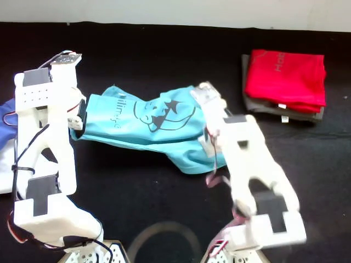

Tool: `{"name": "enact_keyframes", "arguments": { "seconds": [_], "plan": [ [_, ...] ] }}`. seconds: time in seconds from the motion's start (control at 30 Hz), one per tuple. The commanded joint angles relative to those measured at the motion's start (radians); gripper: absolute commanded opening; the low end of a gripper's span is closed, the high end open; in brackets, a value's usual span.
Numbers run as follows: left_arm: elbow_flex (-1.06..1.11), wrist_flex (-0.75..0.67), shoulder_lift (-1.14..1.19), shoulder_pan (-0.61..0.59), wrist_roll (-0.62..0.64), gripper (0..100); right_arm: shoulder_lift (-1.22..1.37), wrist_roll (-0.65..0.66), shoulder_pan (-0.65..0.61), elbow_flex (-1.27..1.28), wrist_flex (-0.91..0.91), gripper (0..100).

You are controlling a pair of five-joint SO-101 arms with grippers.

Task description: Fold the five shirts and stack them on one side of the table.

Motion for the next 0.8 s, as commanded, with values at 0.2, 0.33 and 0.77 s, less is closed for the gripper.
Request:
{"name": "enact_keyframes", "arguments": {
  "seconds": [0.2, 0.33, 0.77],
  "plan": [
    [-0.058, 0.026, -0.059, -0.059, 0.008, 1, 0.366, -0.011, 0.084, -0.618, 0.053, 13.9],
    [-0.153, 0.112, -0.059, -0.059, 0.008, 1, 0.460, -0.026, 0.131, -0.785, 0.081, 13.9],
    [-0.168, 0.104, -0.047, -0.051, 0.006, 1, 0.467, -0.163, 0.085, -1.366, 0.829, 14.1]
  ]
}}
